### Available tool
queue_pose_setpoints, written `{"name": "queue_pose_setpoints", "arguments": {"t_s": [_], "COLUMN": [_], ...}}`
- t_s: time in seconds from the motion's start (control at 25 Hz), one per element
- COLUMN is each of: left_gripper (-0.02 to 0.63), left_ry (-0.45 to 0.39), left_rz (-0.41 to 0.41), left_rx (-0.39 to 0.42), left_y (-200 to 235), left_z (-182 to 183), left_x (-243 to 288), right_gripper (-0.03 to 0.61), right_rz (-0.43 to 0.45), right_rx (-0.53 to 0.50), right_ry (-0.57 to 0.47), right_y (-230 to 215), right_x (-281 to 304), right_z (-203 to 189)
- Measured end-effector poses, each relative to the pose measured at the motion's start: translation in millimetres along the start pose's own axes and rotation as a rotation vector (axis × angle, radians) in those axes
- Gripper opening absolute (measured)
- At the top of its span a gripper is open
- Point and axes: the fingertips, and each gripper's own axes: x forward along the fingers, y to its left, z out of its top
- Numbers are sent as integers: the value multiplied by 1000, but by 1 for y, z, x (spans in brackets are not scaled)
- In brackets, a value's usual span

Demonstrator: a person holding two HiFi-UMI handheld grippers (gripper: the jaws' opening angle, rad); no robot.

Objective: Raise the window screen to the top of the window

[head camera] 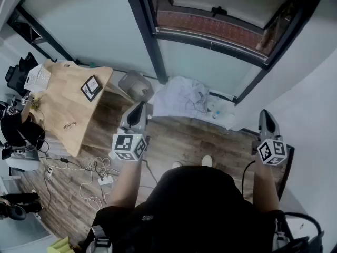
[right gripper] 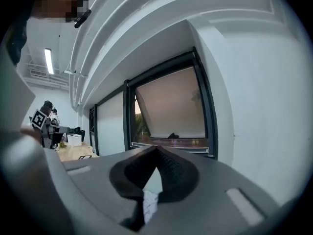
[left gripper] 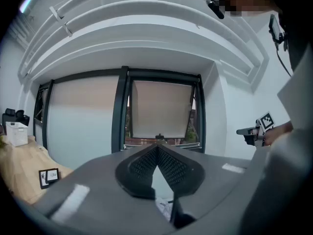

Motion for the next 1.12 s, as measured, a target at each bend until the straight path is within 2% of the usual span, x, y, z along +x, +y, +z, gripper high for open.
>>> {"name": "queue_pose_setpoints", "arguments": {"t_s": [0.2, 0.48, 0.76, 0.96, 1.12], "left_gripper": [6, 6, 6, 6, 6], "left_ry": [-2, 4, -27, 3, 23], "left_rz": [-4, -5, -66, -94, -104], "left_rx": [27, 1, 27, 2, 1], "left_y": [3, 30, 39, 47, 49], "left_z": [-2, -12, -3, -20, -32], "left_x": [-7, -23, -9, 4, 19], "right_gripper": [-2, -2, -1, -1, 0], "right_rz": [34, 20, -53, -46, -56], "right_rx": [5, 18, 38, 24, 49], "right_ry": [12, -10, -15, 34, 49], "right_y": [15, 44, 54, 68, 58], "right_x": [15, 18, 5, 5, 19], "right_z": [-8, -11, -18, -35, -47]}}
